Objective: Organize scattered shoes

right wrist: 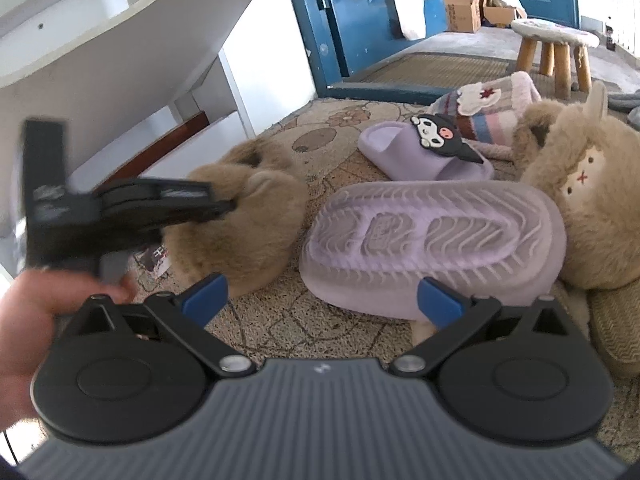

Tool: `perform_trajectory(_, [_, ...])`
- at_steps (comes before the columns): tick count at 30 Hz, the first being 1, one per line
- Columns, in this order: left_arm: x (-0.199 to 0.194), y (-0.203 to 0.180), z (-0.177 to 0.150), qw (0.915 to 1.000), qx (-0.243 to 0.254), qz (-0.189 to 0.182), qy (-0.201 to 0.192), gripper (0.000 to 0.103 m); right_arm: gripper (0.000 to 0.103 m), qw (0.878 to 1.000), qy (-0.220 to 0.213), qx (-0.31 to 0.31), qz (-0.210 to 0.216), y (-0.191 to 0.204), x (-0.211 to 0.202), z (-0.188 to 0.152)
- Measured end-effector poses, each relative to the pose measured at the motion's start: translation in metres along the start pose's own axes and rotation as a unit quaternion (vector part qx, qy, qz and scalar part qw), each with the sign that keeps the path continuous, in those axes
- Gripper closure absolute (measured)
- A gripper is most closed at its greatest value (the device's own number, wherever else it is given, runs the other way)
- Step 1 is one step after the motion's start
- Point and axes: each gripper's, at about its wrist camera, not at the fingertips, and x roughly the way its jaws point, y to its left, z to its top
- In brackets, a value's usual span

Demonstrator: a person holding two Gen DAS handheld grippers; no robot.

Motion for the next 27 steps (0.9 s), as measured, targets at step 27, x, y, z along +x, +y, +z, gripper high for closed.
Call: perform_trajectory(27, [-0.132,0.094,-0.051,0.9418,-0.252,0.185,-0.124,0.062,0.0,0.999,-0.003,-0.032,0.015,0.02,0.0,-0.002])
